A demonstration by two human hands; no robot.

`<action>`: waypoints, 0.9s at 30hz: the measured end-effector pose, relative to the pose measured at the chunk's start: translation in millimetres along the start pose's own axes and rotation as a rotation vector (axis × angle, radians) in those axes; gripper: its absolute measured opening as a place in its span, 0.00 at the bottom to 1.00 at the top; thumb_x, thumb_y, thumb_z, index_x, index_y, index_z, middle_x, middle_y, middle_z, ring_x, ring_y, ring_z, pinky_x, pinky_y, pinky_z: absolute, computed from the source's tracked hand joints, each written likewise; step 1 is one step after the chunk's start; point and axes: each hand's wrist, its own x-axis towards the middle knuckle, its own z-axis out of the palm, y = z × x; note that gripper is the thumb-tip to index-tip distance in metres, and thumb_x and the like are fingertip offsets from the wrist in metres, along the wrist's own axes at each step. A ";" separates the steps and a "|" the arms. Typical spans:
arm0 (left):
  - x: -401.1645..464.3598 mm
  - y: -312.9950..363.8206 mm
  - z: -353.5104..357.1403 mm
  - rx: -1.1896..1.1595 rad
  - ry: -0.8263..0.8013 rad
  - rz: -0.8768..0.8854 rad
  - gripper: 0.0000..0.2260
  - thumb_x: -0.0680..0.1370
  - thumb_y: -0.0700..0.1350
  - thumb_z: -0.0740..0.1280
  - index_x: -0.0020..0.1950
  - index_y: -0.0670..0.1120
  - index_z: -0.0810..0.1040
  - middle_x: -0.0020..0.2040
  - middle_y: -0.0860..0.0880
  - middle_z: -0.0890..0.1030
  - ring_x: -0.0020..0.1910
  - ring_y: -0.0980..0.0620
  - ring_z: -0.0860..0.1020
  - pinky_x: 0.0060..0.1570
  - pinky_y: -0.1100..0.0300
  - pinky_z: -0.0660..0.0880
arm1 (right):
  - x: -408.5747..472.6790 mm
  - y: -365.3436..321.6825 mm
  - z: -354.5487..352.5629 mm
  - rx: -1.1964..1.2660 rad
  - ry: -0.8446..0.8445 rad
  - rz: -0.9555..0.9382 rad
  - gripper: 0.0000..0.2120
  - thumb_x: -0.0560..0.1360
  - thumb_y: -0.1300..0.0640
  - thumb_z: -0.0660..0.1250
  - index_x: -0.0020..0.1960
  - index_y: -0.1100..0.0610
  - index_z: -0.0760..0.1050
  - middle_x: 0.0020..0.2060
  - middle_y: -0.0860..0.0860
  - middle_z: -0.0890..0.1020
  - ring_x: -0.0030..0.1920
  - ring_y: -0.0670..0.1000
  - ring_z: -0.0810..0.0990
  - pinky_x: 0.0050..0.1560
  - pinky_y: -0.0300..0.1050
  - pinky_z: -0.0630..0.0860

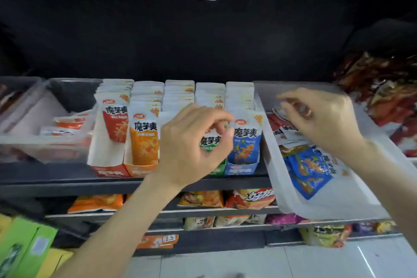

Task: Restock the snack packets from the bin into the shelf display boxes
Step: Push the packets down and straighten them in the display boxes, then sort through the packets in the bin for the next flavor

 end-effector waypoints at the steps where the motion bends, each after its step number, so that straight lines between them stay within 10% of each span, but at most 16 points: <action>1: 5.1 8.8 17.0 0.012 -0.104 0.006 0.07 0.76 0.45 0.64 0.48 0.46 0.81 0.39 0.54 0.80 0.40 0.56 0.76 0.41 0.63 0.72 | -11.1 17.1 -5.4 -0.024 -0.053 0.025 0.08 0.75 0.57 0.66 0.50 0.57 0.82 0.37 0.50 0.83 0.33 0.42 0.73 0.35 0.41 0.76; 10: 17.0 31.7 128.0 0.238 -0.644 0.041 0.12 0.76 0.54 0.62 0.56 0.52 0.79 0.50 0.54 0.81 0.50 0.52 0.77 0.46 0.58 0.74 | -60.0 103.5 22.2 -0.289 -0.717 0.131 0.15 0.77 0.48 0.62 0.62 0.48 0.74 0.61 0.47 0.77 0.61 0.52 0.75 0.55 0.49 0.74; 16: 46.3 25.7 175.2 0.357 -0.723 -0.081 0.17 0.77 0.52 0.63 0.66 0.53 0.72 0.61 0.54 0.77 0.61 0.52 0.71 0.51 0.58 0.70 | -56.1 138.7 62.9 -0.151 -0.921 0.021 0.22 0.76 0.39 0.60 0.66 0.48 0.70 0.52 0.52 0.82 0.50 0.55 0.80 0.53 0.51 0.76; 23: 42.0 23.1 195.2 0.242 -0.811 -0.157 0.23 0.73 0.57 0.68 0.67 0.53 0.73 0.64 0.54 0.76 0.63 0.53 0.71 0.57 0.59 0.68 | -56.1 129.4 26.0 -0.302 -0.784 -0.243 0.10 0.79 0.60 0.58 0.54 0.54 0.76 0.48 0.51 0.83 0.47 0.55 0.82 0.43 0.48 0.78; 27: 40.8 26.4 184.4 -0.019 -0.755 -0.327 0.20 0.74 0.54 0.69 0.65 0.50 0.75 0.57 0.54 0.80 0.55 0.54 0.78 0.53 0.56 0.75 | -53.4 111.9 -24.6 -0.005 -0.254 -0.113 0.14 0.78 0.54 0.55 0.44 0.58 0.77 0.33 0.49 0.79 0.29 0.49 0.75 0.28 0.41 0.68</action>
